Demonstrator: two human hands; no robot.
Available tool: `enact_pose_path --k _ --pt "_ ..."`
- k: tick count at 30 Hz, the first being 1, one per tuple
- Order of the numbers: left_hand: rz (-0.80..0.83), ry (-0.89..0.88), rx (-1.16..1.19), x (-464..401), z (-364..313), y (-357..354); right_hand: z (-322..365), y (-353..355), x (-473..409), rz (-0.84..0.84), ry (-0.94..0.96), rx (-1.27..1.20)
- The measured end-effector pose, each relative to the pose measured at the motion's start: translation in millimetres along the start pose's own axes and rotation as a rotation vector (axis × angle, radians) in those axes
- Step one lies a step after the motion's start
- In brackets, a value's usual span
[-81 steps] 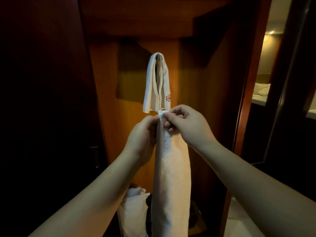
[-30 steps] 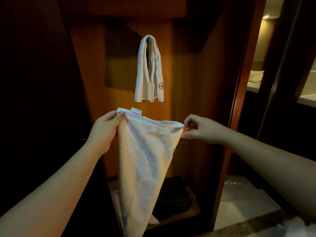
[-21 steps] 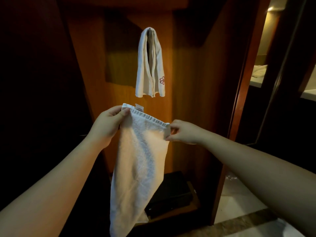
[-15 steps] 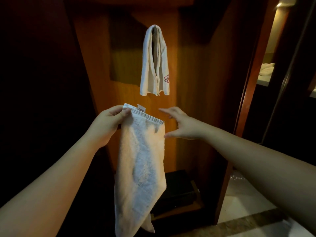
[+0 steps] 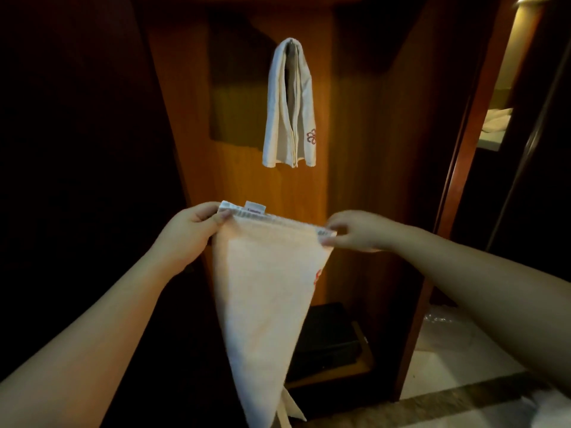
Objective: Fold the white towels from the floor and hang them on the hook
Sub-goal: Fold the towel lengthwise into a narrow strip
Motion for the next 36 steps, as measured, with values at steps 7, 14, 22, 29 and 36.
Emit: enact_pose_path --k 7,14,22,29,36 --pt "-0.260 -0.077 0.124 9 14 -3 17 32 36 -0.474 0.079 -0.388" --pt "-0.263 -0.122 0.285 5 10 -14 17 25 44 -0.629 -0.010 -0.602" --pt "-0.418 -0.215 0.261 10 -15 -18 35 39 72 -0.995 0.151 -0.677" --pt "-0.477 -0.223 0.281 27 -12 -36 30 30 84 -1.073 0.150 -0.664" --pt "-0.349 -0.168 0.452 17 1 -46 5 3 66 -0.509 0.160 -1.277"
Point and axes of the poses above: each hand's wrist, its own x-axis away from the middle knuckle, its own y-axis out of the back of the hand, z = x × y, the point moved 6 cm from there along -x, towards the middle knuckle, and after that the axes turned 7 degrees about z, right-handed, at the moved point
